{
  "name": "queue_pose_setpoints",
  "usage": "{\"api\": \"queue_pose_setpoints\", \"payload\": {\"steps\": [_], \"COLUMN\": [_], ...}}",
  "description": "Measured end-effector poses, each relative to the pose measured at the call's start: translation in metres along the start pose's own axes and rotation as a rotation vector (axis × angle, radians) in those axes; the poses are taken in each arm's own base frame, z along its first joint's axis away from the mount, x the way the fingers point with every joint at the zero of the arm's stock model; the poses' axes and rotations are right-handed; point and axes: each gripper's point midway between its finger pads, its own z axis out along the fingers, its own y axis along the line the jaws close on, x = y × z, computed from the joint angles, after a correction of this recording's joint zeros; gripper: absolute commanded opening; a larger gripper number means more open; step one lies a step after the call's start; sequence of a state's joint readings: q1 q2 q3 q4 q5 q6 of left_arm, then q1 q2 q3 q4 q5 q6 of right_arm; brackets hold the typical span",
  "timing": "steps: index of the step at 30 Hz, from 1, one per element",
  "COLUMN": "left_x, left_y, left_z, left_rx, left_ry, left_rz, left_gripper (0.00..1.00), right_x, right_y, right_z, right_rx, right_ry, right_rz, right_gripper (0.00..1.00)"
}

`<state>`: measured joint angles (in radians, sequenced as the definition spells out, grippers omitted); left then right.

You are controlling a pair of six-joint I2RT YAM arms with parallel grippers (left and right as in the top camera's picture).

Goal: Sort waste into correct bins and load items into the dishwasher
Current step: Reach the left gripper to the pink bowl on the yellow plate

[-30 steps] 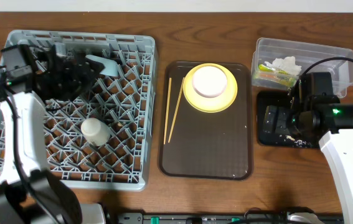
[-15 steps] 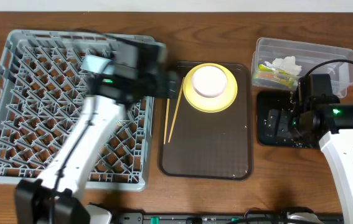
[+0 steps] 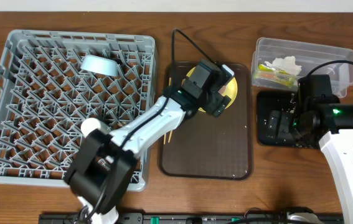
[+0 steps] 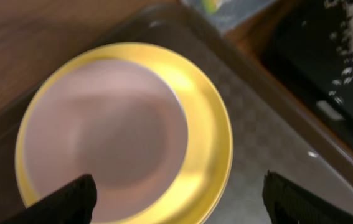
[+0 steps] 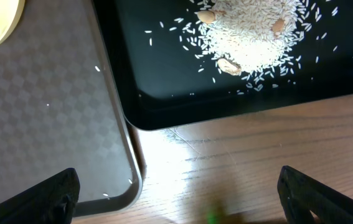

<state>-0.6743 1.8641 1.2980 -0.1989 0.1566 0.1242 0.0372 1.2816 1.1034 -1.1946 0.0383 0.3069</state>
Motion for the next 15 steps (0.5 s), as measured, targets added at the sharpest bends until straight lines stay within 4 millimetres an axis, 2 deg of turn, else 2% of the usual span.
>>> {"api": "queue_pose_setpoints", "payload": {"steps": [5, 10, 12, 14, 15], "left_x": [0.008, 0.019, 0.027, 0.034, 0.037], "left_y": [0.004, 0.005, 0.005, 0.006, 0.006], "left_z": [0.025, 0.043, 0.050, 0.056, 0.058], "left_rx": [-0.007, -0.005, -0.004, -0.003, -0.002], "left_ry": [0.004, 0.025, 0.046, 0.064, 0.073], "left_rz": [0.015, 0.025, 0.028, 0.031, 0.031], "left_gripper": [0.86, 0.77, 0.65, 0.45, 0.39], "right_x": [0.001, 0.002, 0.003, 0.003, 0.003], "right_y": [-0.001, -0.001, -0.002, -0.001, -0.002], "right_z": [0.000, 0.000, 0.000, 0.000, 0.000], "right_rx": [0.003, 0.006, 0.007, 0.007, 0.007], "right_ry": [0.006, 0.010, 0.012, 0.012, 0.012], "right_rz": [0.000, 0.000, 0.000, -0.001, -0.001], "right_gripper": [0.99, 0.99, 0.99, 0.99, 0.99]}}
